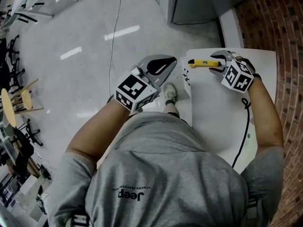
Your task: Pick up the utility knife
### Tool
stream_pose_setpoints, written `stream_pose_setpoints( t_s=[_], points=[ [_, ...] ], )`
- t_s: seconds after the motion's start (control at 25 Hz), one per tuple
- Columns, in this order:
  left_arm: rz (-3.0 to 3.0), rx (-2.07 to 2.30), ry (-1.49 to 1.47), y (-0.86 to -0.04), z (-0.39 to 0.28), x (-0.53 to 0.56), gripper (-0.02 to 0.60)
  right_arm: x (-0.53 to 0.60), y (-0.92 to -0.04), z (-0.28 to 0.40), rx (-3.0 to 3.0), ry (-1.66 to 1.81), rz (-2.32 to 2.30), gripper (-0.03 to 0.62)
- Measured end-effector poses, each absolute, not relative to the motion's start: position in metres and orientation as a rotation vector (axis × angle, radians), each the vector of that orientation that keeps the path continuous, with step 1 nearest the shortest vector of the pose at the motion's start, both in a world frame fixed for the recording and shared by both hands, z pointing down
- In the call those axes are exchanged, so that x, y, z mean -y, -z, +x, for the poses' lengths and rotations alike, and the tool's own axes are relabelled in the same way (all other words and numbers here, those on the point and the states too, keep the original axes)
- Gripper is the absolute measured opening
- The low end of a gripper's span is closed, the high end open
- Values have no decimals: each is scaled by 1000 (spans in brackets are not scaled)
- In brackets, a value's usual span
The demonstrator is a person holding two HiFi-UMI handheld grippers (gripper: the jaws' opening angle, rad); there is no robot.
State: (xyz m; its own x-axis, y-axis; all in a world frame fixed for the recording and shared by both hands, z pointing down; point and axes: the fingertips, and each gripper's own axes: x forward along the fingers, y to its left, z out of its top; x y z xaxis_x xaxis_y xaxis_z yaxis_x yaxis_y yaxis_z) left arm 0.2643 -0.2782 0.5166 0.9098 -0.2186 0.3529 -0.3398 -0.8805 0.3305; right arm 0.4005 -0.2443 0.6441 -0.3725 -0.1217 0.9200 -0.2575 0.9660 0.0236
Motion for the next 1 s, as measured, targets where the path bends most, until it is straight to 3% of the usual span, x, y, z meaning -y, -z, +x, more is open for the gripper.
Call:
stream_pose_setpoints(
  t_s=[0.48,0.52,0.56,1.0],
  points=[
    [2657,404,-453,-552,282,272,0,237,-706,403,1881,-149,66,199],
    [2653,405,-451,-553,281,270,0,238,-706,403,1882,-160,63,131],
    [2649,407,-449,-554,280,269,0,240,-705,404,1880,-176,63,123],
    [2665,486,-401,-527,236,271,0,243,-655,373,2011,-318,314,122]
  ],
)
